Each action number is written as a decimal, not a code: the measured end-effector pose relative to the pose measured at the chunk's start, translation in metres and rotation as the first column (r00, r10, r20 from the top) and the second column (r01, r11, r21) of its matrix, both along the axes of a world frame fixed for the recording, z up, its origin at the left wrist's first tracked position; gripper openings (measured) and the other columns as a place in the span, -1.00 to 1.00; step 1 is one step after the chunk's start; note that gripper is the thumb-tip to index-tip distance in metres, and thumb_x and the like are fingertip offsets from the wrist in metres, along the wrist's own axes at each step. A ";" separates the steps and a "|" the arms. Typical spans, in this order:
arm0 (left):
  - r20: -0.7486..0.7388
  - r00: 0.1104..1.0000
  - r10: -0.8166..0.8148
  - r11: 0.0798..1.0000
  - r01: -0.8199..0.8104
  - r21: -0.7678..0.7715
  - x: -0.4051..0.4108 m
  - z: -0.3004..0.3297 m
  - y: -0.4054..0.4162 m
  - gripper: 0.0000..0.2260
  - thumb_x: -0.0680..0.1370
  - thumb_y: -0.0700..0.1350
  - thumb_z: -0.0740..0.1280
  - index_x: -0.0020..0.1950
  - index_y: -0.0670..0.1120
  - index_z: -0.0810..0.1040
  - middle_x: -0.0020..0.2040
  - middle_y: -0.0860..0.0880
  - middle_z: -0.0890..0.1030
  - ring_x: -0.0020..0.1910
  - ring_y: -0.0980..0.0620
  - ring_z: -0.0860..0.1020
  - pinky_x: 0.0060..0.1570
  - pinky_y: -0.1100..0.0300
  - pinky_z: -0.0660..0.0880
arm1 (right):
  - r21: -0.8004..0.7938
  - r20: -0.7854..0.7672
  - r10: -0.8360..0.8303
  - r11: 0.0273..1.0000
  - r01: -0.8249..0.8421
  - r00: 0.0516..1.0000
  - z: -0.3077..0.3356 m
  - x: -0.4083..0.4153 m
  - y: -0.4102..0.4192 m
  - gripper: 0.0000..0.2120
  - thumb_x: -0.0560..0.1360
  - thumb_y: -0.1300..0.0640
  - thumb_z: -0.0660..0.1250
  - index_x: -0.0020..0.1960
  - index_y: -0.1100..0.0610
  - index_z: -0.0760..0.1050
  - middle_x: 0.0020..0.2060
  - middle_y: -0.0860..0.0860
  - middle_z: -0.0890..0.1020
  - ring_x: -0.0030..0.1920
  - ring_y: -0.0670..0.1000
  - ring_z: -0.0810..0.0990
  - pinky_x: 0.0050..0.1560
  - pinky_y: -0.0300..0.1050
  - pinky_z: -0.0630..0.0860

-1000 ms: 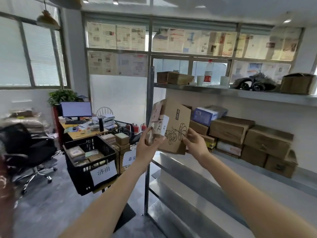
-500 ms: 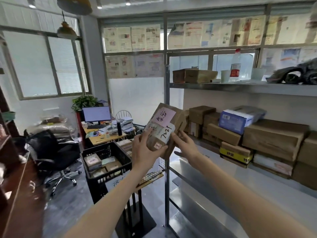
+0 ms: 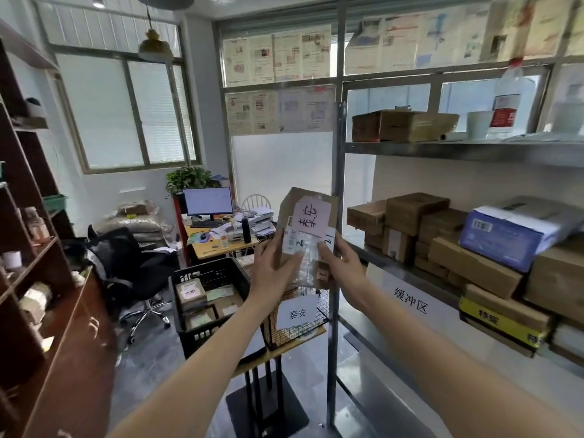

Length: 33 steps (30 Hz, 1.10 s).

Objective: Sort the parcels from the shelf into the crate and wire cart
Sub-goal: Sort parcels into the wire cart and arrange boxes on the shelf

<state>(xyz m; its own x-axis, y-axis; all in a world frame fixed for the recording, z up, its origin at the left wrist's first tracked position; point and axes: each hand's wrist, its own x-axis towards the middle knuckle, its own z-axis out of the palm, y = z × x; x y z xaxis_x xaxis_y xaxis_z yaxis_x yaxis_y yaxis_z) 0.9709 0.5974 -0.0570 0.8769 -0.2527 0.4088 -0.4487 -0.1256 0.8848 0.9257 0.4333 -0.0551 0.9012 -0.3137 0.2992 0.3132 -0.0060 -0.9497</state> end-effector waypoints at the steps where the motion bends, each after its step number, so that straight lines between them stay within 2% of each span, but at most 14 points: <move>1: -0.055 0.997 -0.051 0.997 0.048 -0.065 0.006 0.000 0.002 -0.59 0.63 0.11 0.35 0.46 0.33 0.39 0.37 0.15 0.31 0.24 0.22 0.43 0.03 0.40 0.54 | 0.017 0.004 -0.002 1.000 0.002 1.000 -0.001 0.007 -0.001 -0.60 0.64 0.07 0.34 0.47 -0.06 0.44 0.18 -0.05 0.68 0.09 -0.01 0.71 0.06 -0.06 0.67; 3: -0.120 0.987 -0.110 0.983 0.089 -0.163 0.024 -0.003 0.006 -0.70 0.68 0.11 0.23 0.34 0.47 0.44 0.48 0.11 0.36 0.39 0.06 0.45 0.26 0.02 0.56 | 0.027 0.003 -0.004 1.000 0.004 1.000 -0.001 0.023 -0.002 -0.57 0.64 0.05 0.35 0.49 -0.10 0.40 0.23 -0.01 0.64 0.09 0.04 0.71 0.02 -0.01 0.69; 4: -0.137 0.983 -0.123 0.979 0.098 -0.177 0.032 -0.005 0.009 -0.72 0.69 0.10 0.21 0.31 0.49 0.44 0.52 0.11 0.36 0.42 0.05 0.42 0.34 -0.05 0.50 | 0.016 -0.013 -0.013 1.000 0.013 1.000 -0.001 0.032 -0.001 -0.55 0.63 0.03 0.36 0.49 -0.12 0.38 0.25 0.02 0.61 0.11 0.08 0.70 0.02 0.03 0.69; 7: -0.117 0.985 -0.123 0.981 0.103 -0.167 0.051 -0.013 0.018 -0.69 0.63 0.24 0.23 0.35 0.53 0.36 0.54 0.17 0.34 0.49 0.08 0.36 0.45 -0.07 0.39 | 0.019 -0.023 -0.039 0.999 0.040 0.999 0.001 0.057 0.008 -0.65 0.63 0.07 0.35 0.37 -0.12 0.36 0.19 0.02 0.60 0.11 0.08 0.67 -0.06 -0.05 0.69; 9: -0.117 0.990 -0.081 0.986 0.062 -0.157 0.068 -0.018 0.024 -0.52 0.57 0.28 0.29 0.46 0.48 0.25 0.56 0.17 0.32 0.49 0.07 0.35 0.45 -0.06 0.39 | 0.014 -0.022 -0.041 0.999 0.041 0.999 0.000 0.077 0.016 -0.72 0.65 0.09 0.32 0.31 -0.12 0.36 0.16 0.06 0.64 0.09 0.08 0.69 -0.07 -0.06 0.68; 12: -0.245 0.968 -0.046 0.977 -0.007 -0.211 0.098 -0.018 0.034 -0.20 0.44 0.30 0.39 0.60 0.29 0.10 0.53 0.08 0.36 0.38 0.00 0.45 0.37 -0.09 0.47 | -0.023 -0.042 -0.014 1.000 0.013 0.999 -0.003 0.108 0.029 -0.78 0.67 0.04 0.29 0.27 -0.17 0.40 0.22 0.09 0.62 0.15 0.08 0.66 0.10 0.07 0.67; 14: -0.299 0.953 -0.044 0.977 -0.021 -0.211 0.119 -0.018 0.045 -0.10 0.36 0.33 0.44 0.62 0.25 0.10 0.51 0.07 0.38 0.33 -0.02 0.48 0.35 -0.12 0.49 | -0.067 -0.056 -0.001 0.998 -0.002 0.998 -0.003 0.127 0.038 -0.76 0.67 0.01 0.26 0.30 -0.23 0.42 0.26 0.01 0.59 0.20 0.04 0.63 0.18 0.09 0.64; 17: -0.257 0.966 0.039 0.980 -0.088 -0.180 0.154 -0.019 0.064 0.01 0.24 0.42 0.51 0.60 0.25 0.17 0.51 0.05 0.37 0.37 0.00 0.44 0.35 -0.11 0.49 | -0.250 -0.074 -0.014 0.968 -0.005 0.997 -0.003 0.157 0.053 -0.59 0.70 -0.03 0.19 0.54 -0.14 0.31 0.25 -0.15 0.53 0.25 -0.02 0.56 0.24 0.06 0.61; 20: -0.210 0.971 0.114 0.980 -0.144 -0.134 0.183 -0.015 0.077 0.11 0.08 0.55 0.50 0.57 0.27 0.24 0.48 0.02 0.36 0.38 -0.02 0.44 0.31 -0.14 0.52 | -0.338 -0.057 -0.107 0.938 0.081 0.993 -0.005 0.186 0.069 -0.64 0.71 -0.01 0.17 0.50 -0.13 0.35 0.19 -0.04 0.59 0.11 -0.09 0.60 0.11 0.08 0.65; 23: -0.206 0.963 0.176 0.972 -0.202 -0.115 0.206 -0.013 0.088 0.09 0.07 0.56 0.49 0.54 0.26 0.29 0.47 0.01 0.34 0.38 -0.04 0.43 0.31 -0.14 0.51 | -0.290 -0.121 -0.101 0.955 0.062 0.987 -0.006 0.207 0.086 -0.59 0.66 -0.13 0.23 0.50 -0.14 0.36 0.28 0.01 0.57 0.12 -0.07 0.60 0.13 0.10 0.64; 25: -0.208 0.956 0.208 0.967 -0.233 -0.104 0.217 -0.013 0.098 -0.01 0.18 0.46 0.54 0.54 0.26 0.29 0.48 0.03 0.29 0.41 -0.06 0.39 0.34 -0.15 0.48 | -0.187 -0.194 0.012 0.981 -0.049 0.981 -0.008 0.219 0.095 -0.33 0.50 -0.38 0.34 0.54 -0.20 0.31 0.37 -0.02 0.53 0.23 0.00 0.60 0.20 0.15 0.62; 27: -0.205 0.946 0.249 0.959 -0.271 -0.088 0.229 -0.016 0.108 -0.12 0.30 0.33 0.56 0.55 0.23 0.29 0.47 0.02 0.29 0.42 -0.09 0.38 0.34 -0.11 0.47 | -0.178 -0.247 0.088 0.975 -0.134 0.965 -0.011 0.229 0.107 -0.07 0.32 -0.46 0.47 0.59 -0.23 0.21 0.40 -0.05 0.50 0.28 0.03 0.60 0.24 0.14 0.61; 30: -0.195 0.939 0.284 0.953 -0.298 -0.049 0.244 -0.022 0.122 -0.16 0.35 0.29 0.55 0.56 0.23 0.28 0.45 -0.02 0.31 0.41 -0.09 0.38 0.25 0.02 0.45 | -0.165 -0.256 0.128 0.971 -0.173 0.958 -0.020 0.243 0.123 0.12 0.22 -0.31 0.64 0.62 -0.18 0.15 0.35 -0.06 0.55 0.26 0.01 0.63 0.27 0.10 0.59; 33: -0.172 0.950 0.262 0.960 -0.274 -0.052 0.259 -0.029 0.135 -0.21 0.38 0.27 0.53 0.55 0.23 0.29 0.46 -0.01 0.30 0.41 -0.07 0.38 0.25 0.03 0.46 | -0.118 -0.217 0.095 0.985 -0.123 0.971 -0.025 0.255 0.135 0.00 0.31 -0.13 0.65 0.61 -0.13 0.20 0.30 -0.03 0.58 0.19 0.00 0.66 0.16 0.07 0.65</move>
